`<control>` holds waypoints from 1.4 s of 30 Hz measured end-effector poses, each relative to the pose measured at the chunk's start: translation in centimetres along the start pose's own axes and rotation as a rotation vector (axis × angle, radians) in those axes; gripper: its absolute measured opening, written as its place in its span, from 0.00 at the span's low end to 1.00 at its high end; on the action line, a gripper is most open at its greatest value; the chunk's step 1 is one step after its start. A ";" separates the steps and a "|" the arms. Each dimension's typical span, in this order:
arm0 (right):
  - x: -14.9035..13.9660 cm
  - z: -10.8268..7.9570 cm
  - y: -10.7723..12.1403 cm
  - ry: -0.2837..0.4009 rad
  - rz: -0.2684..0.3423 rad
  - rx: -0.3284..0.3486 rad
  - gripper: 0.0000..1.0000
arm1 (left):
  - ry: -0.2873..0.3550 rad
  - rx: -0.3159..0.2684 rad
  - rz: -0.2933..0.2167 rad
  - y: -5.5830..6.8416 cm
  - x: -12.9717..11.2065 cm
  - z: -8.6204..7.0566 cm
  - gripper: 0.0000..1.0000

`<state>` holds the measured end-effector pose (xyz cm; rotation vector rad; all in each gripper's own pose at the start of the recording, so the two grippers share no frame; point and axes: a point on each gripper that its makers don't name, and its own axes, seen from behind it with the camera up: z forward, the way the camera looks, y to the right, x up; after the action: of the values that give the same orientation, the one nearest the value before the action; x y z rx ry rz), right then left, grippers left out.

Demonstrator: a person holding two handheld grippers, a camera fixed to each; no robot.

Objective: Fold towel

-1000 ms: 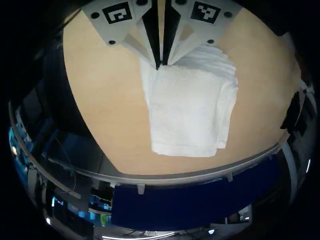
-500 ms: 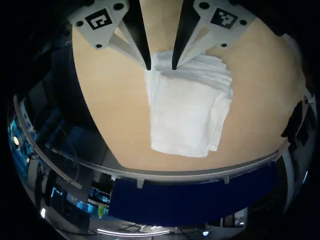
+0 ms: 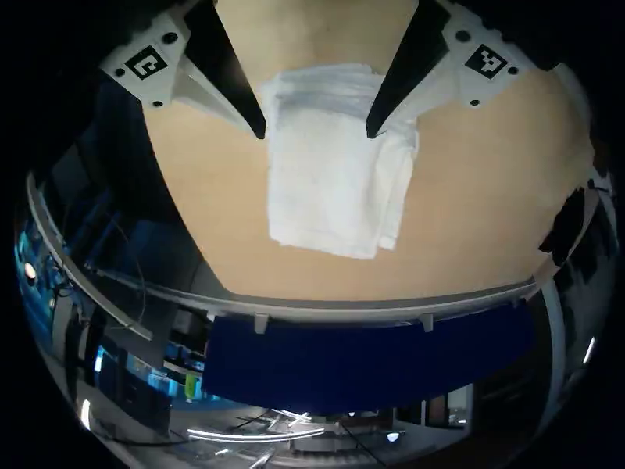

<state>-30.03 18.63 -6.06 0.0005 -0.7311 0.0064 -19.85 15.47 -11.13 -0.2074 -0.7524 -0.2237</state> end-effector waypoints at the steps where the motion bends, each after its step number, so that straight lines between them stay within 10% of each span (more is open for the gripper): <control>1: 0.3 0.2 -0.3 0.003 -0.002 0.003 1.00 | 0.000 0.002 -0.002 -0.1 0.0 0.0 0.92; 18: -1.6 4.1 -3.5 -0.053 -0.044 0.041 1.00 | 0.006 0.033 -0.030 -2.0 -0.5 -0.9 0.92; 35: -3.7 4.5 -3.6 -0.075 -0.075 0.049 0.99 | 0.003 0.029 -0.025 -2.0 -0.3 -0.4 0.92; 42: -0.4 3.3 -3.5 -0.019 -0.082 0.044 1.00 | 0.005 0.030 -0.028 -2.0 -0.1 -0.4 0.92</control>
<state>-32.47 15.08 -3.90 0.0726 -0.7494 -0.0561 -20.26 13.44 -11.29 -0.1684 -0.7537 -0.2390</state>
